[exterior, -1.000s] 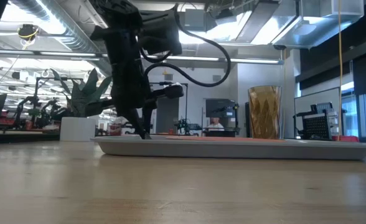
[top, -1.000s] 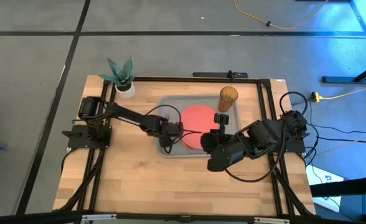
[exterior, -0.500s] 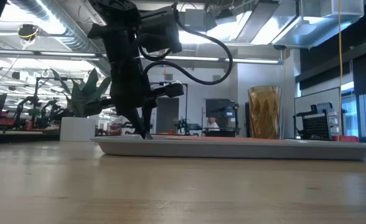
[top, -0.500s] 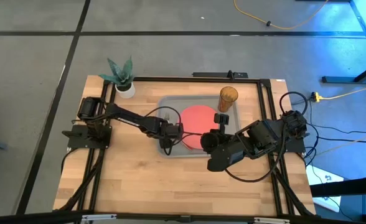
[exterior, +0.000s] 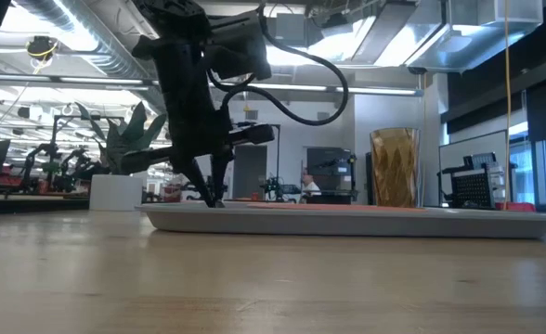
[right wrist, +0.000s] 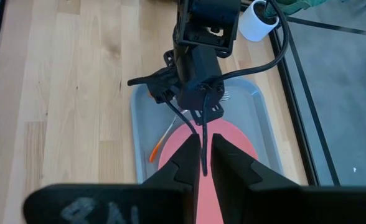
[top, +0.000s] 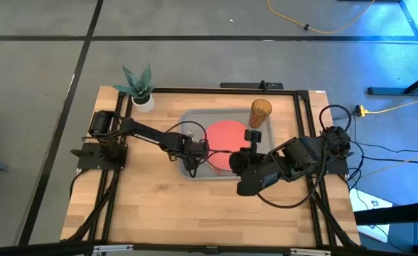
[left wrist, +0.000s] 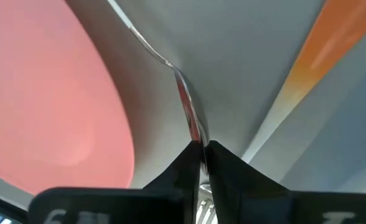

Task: Pick and place plate/cup/fork/spoon on tray
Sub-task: Put the orange spoon on the right side of the orange fork on the gray serving tray

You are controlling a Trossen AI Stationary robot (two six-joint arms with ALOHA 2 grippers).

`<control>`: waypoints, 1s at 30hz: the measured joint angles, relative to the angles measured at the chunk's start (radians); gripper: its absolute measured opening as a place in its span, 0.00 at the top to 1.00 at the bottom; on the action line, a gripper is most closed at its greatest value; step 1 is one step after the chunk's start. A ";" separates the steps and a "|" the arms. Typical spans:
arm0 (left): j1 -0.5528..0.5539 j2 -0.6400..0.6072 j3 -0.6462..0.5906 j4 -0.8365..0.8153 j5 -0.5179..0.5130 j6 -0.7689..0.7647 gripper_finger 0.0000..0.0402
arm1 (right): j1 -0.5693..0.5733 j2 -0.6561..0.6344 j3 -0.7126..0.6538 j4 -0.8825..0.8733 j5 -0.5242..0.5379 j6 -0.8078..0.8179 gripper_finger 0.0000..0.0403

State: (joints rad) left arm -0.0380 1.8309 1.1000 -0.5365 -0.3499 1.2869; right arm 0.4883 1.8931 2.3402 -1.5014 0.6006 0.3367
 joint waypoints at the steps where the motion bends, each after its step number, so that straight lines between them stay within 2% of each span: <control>1: 0.000 0.000 0.000 0.000 0.001 -0.001 0.93 | 0.000 0.000 0.000 0.000 0.000 0.000 0.90; 11: 0.000 0.000 0.001 0.000 -0.001 -0.007 0.93 | 0.000 0.000 0.000 0.000 0.000 0.000 0.90; 18: -0.011 0.000 0.001 -0.001 -0.093 -0.021 0.94 | 0.000 0.000 0.000 0.000 0.000 -0.001 0.90; 24: -0.010 0.000 0.001 -0.001 -0.081 -0.021 0.99 | -0.001 0.000 0.000 0.000 0.000 -0.002 0.90; 30: 0.019 0.000 0.001 -0.001 -0.015 -0.029 0.95 | -0.001 0.000 0.000 0.000 0.000 -0.003 0.90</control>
State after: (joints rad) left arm -0.0188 1.8305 1.1007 -0.5377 -0.3647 1.2575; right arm 0.4877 1.8927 2.3405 -1.5009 0.6006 0.3332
